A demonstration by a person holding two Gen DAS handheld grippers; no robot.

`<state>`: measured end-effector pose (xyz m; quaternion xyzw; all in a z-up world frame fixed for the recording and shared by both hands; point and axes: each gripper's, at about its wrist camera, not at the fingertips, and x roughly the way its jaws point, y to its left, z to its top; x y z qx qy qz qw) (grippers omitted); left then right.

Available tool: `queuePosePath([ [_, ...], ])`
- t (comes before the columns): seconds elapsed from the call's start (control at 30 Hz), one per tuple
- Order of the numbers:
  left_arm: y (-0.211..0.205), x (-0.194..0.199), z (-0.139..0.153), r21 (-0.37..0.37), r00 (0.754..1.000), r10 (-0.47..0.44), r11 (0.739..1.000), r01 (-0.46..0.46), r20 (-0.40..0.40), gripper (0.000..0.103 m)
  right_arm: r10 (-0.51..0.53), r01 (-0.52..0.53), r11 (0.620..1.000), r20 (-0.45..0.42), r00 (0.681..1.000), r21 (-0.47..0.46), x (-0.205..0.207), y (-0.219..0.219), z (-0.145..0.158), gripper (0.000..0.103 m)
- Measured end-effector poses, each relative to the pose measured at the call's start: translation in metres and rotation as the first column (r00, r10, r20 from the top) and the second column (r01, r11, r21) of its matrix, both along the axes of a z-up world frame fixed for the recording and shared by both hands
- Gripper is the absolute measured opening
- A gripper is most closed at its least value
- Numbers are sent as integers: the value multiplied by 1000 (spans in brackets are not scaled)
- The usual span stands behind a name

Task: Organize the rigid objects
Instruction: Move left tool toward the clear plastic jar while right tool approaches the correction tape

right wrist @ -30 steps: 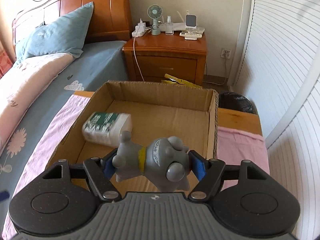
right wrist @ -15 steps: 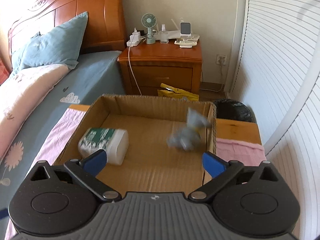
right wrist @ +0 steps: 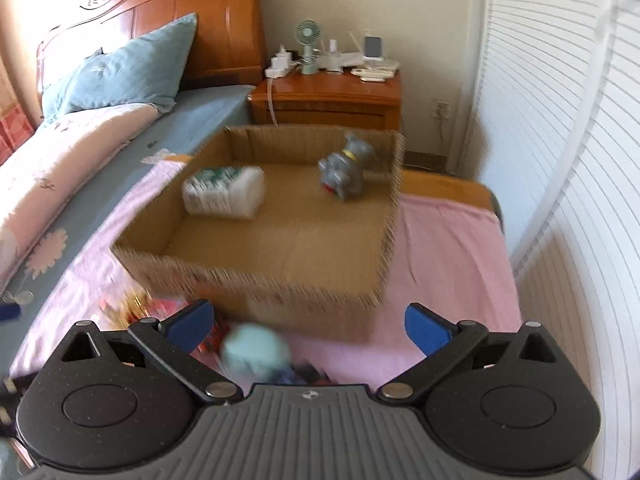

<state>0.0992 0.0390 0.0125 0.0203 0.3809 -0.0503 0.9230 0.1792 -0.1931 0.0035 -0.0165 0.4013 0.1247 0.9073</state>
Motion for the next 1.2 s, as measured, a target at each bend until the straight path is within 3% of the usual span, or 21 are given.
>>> queuePosePath([
  [0.2,-1,-2,-5,7,1000,-8,1000,8,-14,101,-66,67,996,7,998,-59,-36,-37,-34,103],
  [0.33,-2,-3,-11,19,999,-3,1000,4,-33,101,-108,105,992,-33,994,-75,-53,-61,-59,103],
  [0.57,-5,0,-20,30,998,11,999,-9,-69,101,-94,88,993,-65,993,-83,-70,-79,-93,103],
  [0.77,-9,-3,-20,35,997,8,999,-5,-74,101,-55,51,992,-29,998,-116,-66,-72,-101,103],
  [1.13,-8,0,-27,44,996,-4,999,8,-94,101,32,-39,990,-59,998,-133,-85,-57,-97,103],
  [1.2,-7,0,-29,47,995,-4,999,8,-97,101,13,-18,990,-42,999,-137,-84,-58,-96,103],
])
